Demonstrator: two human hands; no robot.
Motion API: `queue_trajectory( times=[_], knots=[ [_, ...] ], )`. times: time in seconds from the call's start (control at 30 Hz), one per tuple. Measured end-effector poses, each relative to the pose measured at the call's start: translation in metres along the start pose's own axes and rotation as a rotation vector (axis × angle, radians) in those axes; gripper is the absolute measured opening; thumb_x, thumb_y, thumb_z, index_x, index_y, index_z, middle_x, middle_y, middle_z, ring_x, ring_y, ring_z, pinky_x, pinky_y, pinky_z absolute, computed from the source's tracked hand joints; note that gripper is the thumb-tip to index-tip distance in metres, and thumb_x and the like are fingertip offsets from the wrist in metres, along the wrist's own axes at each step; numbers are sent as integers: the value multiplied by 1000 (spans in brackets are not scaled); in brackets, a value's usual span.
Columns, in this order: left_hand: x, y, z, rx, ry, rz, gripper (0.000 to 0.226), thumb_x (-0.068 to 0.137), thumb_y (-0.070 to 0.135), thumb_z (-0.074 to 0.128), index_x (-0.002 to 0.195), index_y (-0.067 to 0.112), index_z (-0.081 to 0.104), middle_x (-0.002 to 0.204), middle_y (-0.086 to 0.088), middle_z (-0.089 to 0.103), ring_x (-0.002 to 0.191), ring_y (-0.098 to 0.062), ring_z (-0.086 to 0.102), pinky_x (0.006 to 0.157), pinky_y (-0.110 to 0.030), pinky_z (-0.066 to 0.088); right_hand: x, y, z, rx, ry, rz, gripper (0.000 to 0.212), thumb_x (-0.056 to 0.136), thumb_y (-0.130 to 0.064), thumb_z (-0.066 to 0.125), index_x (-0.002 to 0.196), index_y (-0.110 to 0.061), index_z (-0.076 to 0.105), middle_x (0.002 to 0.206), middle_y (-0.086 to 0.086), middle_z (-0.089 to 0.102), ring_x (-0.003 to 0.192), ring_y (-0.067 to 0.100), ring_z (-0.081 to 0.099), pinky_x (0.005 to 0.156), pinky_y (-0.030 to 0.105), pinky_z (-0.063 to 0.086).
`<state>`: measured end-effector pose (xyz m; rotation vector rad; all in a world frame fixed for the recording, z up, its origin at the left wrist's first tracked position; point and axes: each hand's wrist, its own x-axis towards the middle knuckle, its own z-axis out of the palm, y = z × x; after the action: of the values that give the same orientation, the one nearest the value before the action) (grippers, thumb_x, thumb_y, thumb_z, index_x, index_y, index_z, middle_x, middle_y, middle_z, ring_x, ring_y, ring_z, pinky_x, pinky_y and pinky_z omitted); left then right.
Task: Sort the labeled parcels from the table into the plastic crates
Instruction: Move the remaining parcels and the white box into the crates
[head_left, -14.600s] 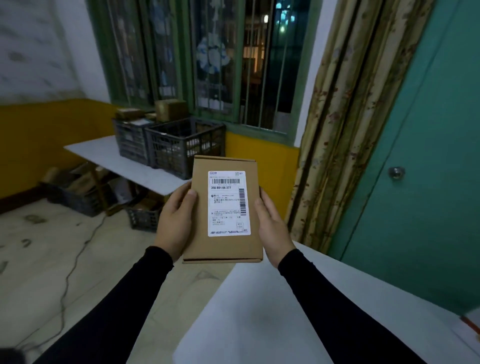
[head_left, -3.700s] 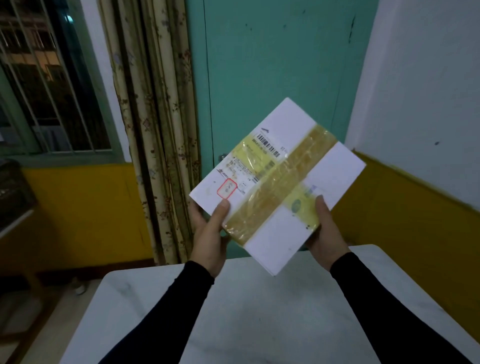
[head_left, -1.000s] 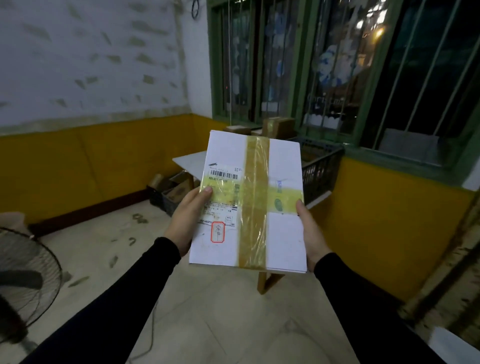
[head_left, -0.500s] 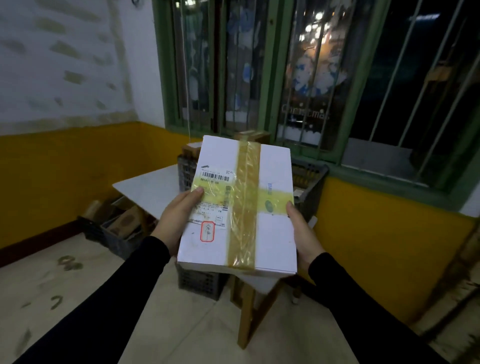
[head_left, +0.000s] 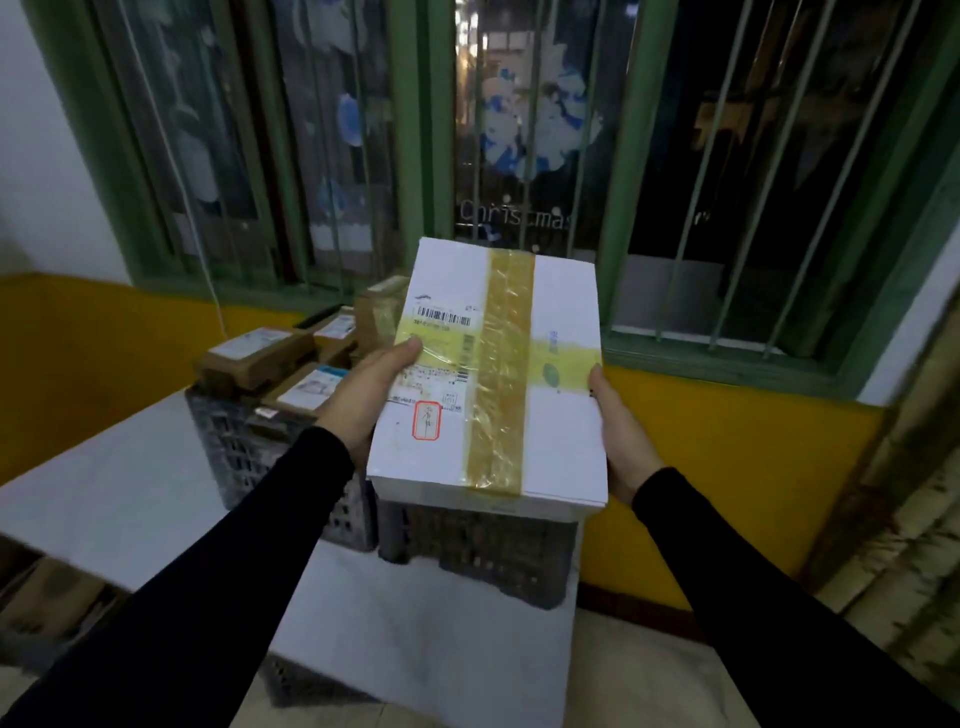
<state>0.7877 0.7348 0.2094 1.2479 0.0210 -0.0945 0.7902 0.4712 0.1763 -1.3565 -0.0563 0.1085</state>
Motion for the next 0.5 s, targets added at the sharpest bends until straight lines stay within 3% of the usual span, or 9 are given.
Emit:
queue_trajectory(
  times=[0.17, 0.3, 0.37, 0.43, 0.5],
  knots=[
    [92, 0, 16, -30, -22, -57, 40, 95, 35, 58, 124, 9, 64, 119, -17, 69, 108, -37, 65, 100, -51, 48, 81, -12, -16, 13, 74, 43, 51, 99, -57, 38, 129, -23, 62, 113, 3, 74, 98, 22, 73, 75, 35, 56],
    [149, -5, 23, -49, -20, -114, 38, 97, 36, 54, 123, 10, 63, 112, -15, 72, 90, -28, 72, 81, -41, 58, 126, -15, -32, 93, 88, 54, 51, 100, -54, 40, 130, -19, 62, 116, 7, 73, 102, 25, 71, 94, 42, 51],
    [175, -10, 24, -91, -13, -116, 38, 99, 36, 52, 124, 9, 62, 110, -16, 72, 88, -28, 73, 73, -39, 60, 138, -16, -36, 118, 87, 22, 52, 101, -54, 35, 127, -19, 64, 116, 6, 73, 104, 23, 70, 96, 41, 50],
    [203, -13, 28, -125, -9, -73, 45, 97, 38, 56, 130, 8, 57, 119, -18, 68, 101, -33, 70, 84, -46, 58, 150, -14, -40, 154, 153, -15, 57, 100, -58, 30, 125, -19, 63, 114, 5, 73, 102, 21, 71, 91, 39, 53],
    [232, -16, 34, -124, -6, -15, 59, 88, 41, 64, 135, 8, 51, 124, -18, 66, 111, -37, 65, 97, -56, 49, 164, -10, -45, 197, 336, -65, 68, 94, -69, 33, 134, -20, 56, 122, 3, 70, 106, 21, 70, 92, 42, 53]
  ],
)
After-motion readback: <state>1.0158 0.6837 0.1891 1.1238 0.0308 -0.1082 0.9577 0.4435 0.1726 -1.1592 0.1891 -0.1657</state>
